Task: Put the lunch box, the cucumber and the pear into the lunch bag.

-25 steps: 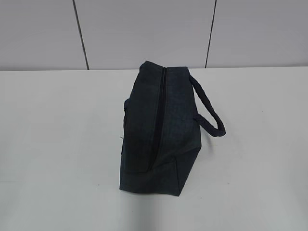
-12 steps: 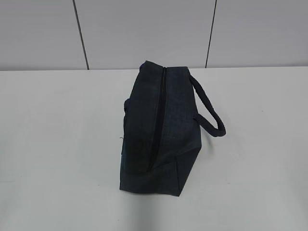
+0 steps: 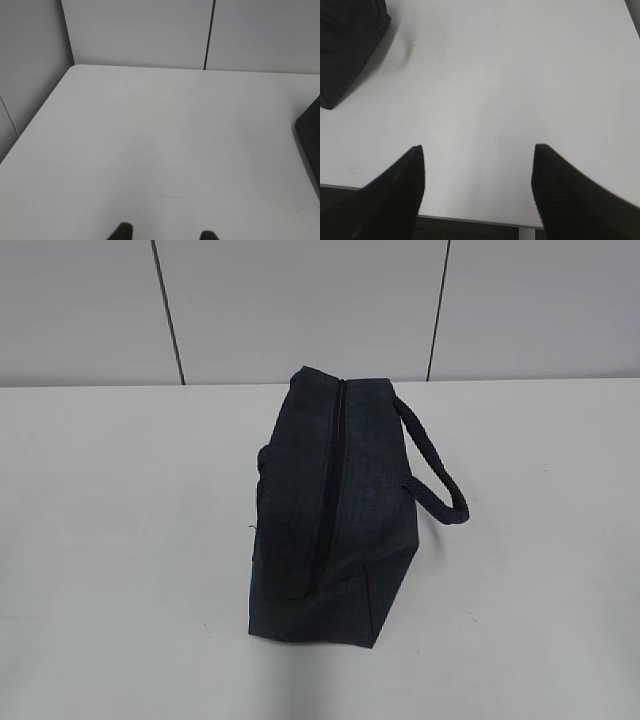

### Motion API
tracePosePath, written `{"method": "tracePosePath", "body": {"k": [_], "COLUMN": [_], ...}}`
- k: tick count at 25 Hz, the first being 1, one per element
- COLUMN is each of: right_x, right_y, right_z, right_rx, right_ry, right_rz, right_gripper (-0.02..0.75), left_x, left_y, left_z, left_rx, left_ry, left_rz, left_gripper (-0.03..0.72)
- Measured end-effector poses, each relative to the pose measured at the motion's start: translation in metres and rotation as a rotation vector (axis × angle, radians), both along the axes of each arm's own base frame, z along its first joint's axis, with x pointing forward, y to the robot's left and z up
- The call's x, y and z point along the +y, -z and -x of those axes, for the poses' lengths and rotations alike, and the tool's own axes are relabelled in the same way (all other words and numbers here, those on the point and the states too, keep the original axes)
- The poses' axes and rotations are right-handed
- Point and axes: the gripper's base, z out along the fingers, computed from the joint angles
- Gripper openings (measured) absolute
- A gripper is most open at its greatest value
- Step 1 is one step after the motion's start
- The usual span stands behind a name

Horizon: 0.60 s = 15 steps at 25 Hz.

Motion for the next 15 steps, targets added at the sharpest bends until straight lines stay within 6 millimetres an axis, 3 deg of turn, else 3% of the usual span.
{"method": "tracePosePath", "body": {"k": [15], "right_x": [0.0], "right_y": [0.0], "right_z": [0.0], "right_rx": [0.0], "right_ry": [0.0], "right_rz": [0.0], "right_gripper": [0.515], "left_x": [0.0], "left_y": [0.0], "left_z": [0.0], "left_rx": [0.0], "left_ry": [0.0], "left_rz": [0.0], "left_gripper": [0.242]}}
